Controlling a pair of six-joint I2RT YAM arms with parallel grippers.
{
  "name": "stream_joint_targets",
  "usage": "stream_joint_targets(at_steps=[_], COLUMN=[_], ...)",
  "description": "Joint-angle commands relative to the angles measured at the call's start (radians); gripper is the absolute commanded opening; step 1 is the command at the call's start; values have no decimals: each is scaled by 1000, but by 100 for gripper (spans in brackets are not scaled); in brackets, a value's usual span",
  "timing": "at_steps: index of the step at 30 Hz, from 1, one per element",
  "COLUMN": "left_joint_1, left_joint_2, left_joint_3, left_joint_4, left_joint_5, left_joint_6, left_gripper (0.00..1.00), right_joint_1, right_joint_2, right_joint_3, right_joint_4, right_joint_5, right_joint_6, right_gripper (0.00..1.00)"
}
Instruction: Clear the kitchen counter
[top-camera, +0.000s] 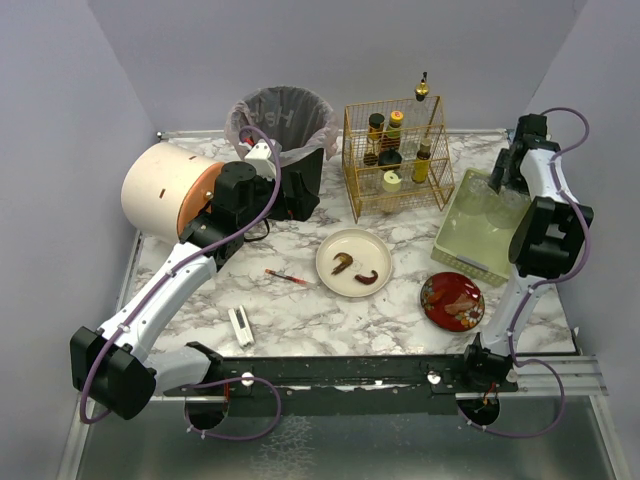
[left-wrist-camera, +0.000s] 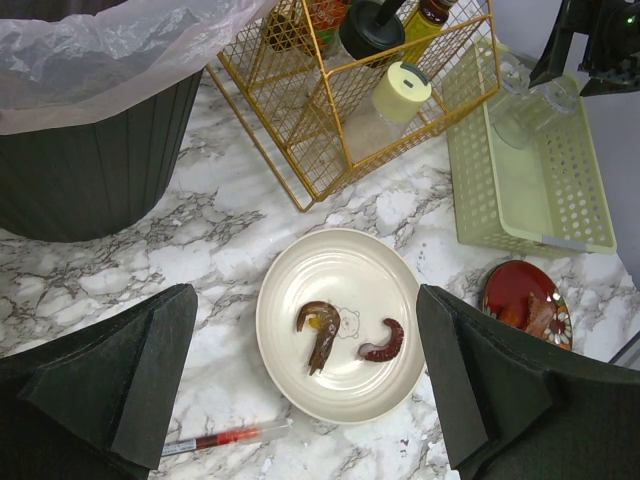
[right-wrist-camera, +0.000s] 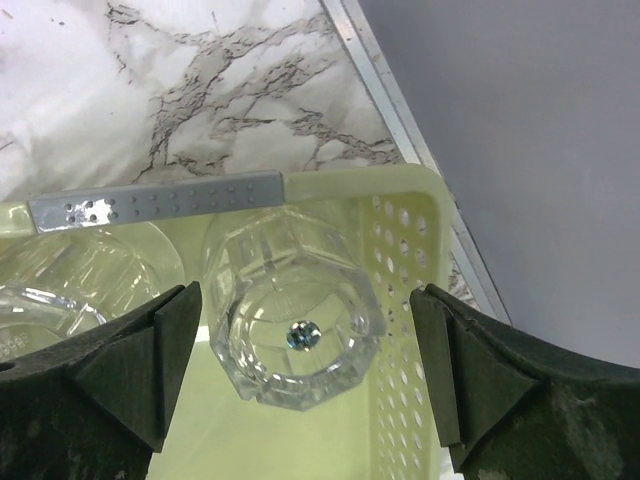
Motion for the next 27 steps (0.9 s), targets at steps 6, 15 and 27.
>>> stream_joint_targets(at_steps=[6, 15, 27], left_joint_1=[0, -18, -186], left_joint_2=[-5, 18, 58], left_joint_3=[-2, -17, -83], left_joint_4=[-8, -10, -8], left_joint_5=[-3, -41, -212], left_joint_6=[-11, -22, -97], left_gripper=[99, 99, 99], right_joint_1=[-9, -7, 298], right_joint_2=[-299, -612, -812], right_joint_3=[-35, -174, -442], right_joint_4=[42, 153, 148], right_joint_5=[86, -429, -796], right_joint_6=[24, 142, 261], right_gripper=[96, 96, 88])
